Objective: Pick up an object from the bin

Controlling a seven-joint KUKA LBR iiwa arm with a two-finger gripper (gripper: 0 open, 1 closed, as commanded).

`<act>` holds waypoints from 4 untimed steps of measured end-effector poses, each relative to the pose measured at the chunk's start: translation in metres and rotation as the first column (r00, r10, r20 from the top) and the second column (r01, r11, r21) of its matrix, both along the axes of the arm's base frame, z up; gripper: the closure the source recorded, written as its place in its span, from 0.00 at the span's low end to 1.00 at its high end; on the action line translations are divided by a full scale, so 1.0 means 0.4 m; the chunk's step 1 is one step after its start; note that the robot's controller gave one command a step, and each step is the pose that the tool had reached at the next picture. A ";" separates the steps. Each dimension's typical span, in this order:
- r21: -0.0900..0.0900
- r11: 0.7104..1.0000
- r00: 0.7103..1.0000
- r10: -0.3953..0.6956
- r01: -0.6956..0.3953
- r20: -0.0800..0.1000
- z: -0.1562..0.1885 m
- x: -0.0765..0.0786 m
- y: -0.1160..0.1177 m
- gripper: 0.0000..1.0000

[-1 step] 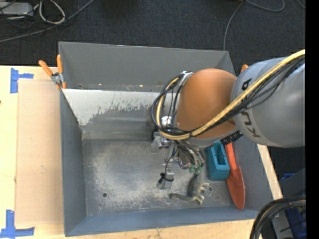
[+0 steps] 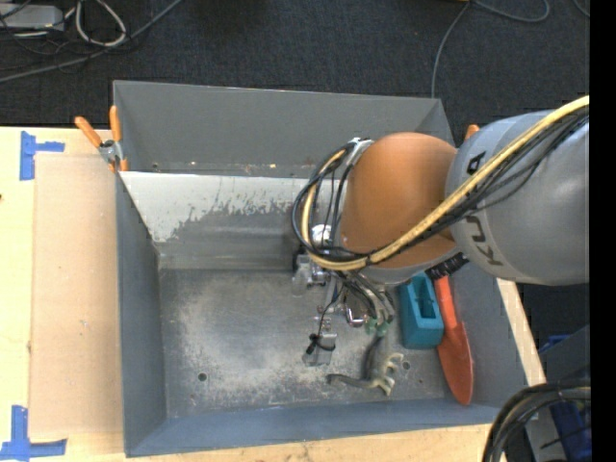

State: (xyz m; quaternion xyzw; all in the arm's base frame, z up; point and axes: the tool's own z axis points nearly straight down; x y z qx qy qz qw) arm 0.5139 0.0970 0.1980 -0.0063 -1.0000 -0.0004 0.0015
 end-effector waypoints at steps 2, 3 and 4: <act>0.000 0.928 0.928 0.372 -0.372 0.003 -0.149 -0.021 0.004 0.00; -0.001 0.916 0.916 0.402 -0.402 0.001 -0.218 -0.052 0.003 0.00; 0.000 0.909 0.909 0.417 -0.417 0.004 -0.301 -0.072 -0.043 0.00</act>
Offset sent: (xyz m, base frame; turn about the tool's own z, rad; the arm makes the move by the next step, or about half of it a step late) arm -0.0113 0.0032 -0.0791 -0.3670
